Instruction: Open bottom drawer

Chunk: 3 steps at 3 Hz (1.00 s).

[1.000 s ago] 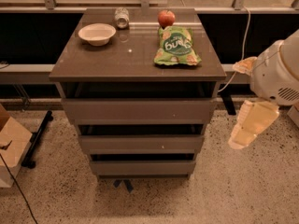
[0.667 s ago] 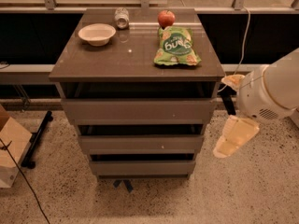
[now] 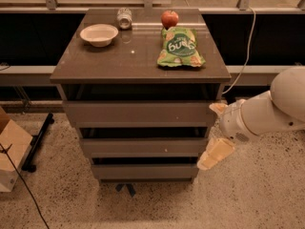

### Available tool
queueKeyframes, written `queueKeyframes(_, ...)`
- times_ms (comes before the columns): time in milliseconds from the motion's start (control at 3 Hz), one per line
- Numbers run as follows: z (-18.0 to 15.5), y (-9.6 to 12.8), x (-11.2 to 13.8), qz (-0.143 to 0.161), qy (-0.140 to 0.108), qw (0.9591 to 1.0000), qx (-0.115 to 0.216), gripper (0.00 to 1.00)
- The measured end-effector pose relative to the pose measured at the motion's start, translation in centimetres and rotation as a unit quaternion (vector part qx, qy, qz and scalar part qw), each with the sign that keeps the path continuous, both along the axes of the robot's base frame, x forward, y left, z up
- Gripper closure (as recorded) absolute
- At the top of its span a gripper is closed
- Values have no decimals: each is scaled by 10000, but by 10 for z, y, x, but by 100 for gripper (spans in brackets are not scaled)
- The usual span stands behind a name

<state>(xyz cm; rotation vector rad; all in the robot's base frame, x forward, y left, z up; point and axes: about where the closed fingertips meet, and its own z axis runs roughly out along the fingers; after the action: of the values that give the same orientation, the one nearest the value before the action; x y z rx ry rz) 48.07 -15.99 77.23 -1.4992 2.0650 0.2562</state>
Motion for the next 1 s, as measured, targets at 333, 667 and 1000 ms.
queueKeyframes(333,0,0,0,0,0,10000,0,0)
queueKeyframes(667,-17,3,0,-117,-64,9999,-25,0)
queueKeyframes(1000,-55,8,2,-258,-49,9996,52,0)
